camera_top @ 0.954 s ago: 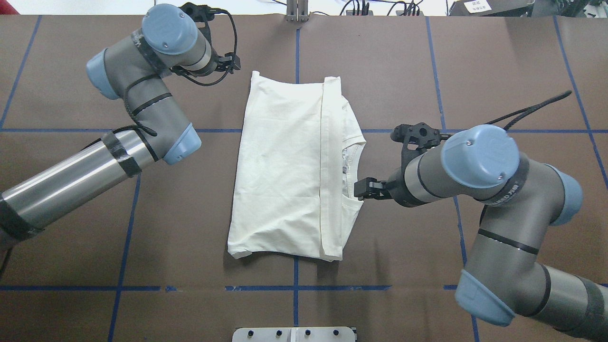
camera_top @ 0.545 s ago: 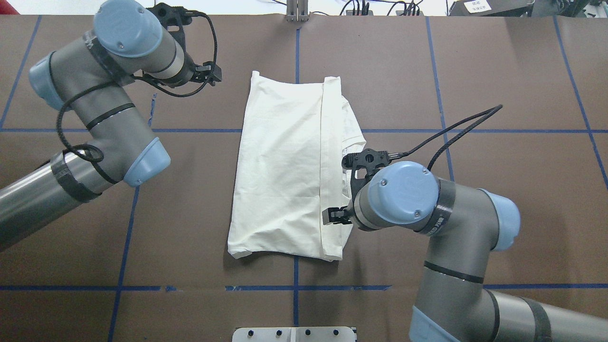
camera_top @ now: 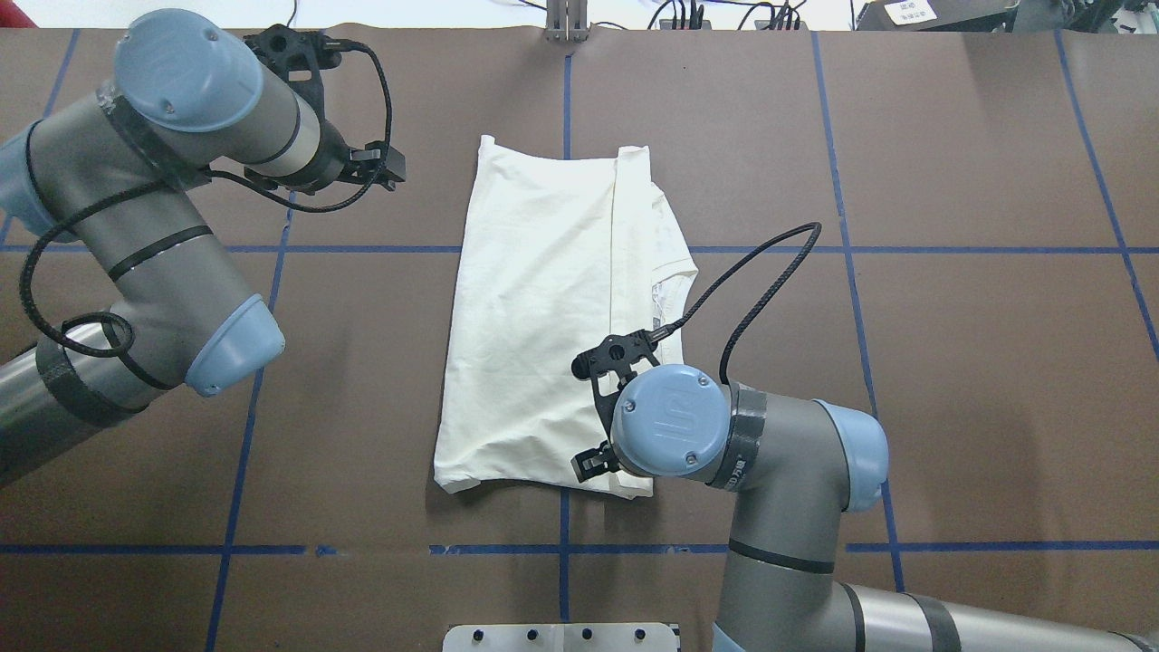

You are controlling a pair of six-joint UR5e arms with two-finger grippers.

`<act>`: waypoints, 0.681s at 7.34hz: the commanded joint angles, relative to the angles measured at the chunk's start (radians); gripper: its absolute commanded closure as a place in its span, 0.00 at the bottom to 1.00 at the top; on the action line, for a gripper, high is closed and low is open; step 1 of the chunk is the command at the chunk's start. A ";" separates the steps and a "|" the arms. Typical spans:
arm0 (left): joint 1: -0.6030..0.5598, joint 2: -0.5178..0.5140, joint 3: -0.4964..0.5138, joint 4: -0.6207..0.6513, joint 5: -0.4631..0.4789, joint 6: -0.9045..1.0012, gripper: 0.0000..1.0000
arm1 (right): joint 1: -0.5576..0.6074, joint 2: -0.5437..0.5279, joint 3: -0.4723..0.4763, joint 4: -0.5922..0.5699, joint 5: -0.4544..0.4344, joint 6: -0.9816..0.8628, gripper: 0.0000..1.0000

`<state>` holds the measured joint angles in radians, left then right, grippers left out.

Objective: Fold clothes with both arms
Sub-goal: 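Release the bundle and move the right gripper to its edge nearest the robot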

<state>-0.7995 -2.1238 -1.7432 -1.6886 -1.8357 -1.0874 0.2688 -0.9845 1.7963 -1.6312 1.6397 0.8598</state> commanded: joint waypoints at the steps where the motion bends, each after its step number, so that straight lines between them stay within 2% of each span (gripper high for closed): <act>1: 0.002 0.004 -0.004 0.000 -0.005 -0.014 0.00 | -0.016 0.006 -0.015 0.001 -0.020 -0.068 0.43; 2: 0.006 0.008 -0.004 0.000 -0.005 -0.014 0.00 | -0.016 0.006 -0.014 -0.001 -0.021 -0.103 0.59; 3: 0.008 0.010 -0.004 0.000 -0.005 -0.014 0.00 | -0.016 0.007 -0.012 -0.001 -0.040 -0.120 0.65; 5: 0.008 0.010 -0.004 0.000 -0.005 -0.017 0.00 | -0.017 0.006 -0.012 0.001 -0.041 -0.122 0.67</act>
<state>-0.7922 -2.1144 -1.7471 -1.6889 -1.8407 -1.1020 0.2527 -0.9783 1.7838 -1.6318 1.6021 0.7424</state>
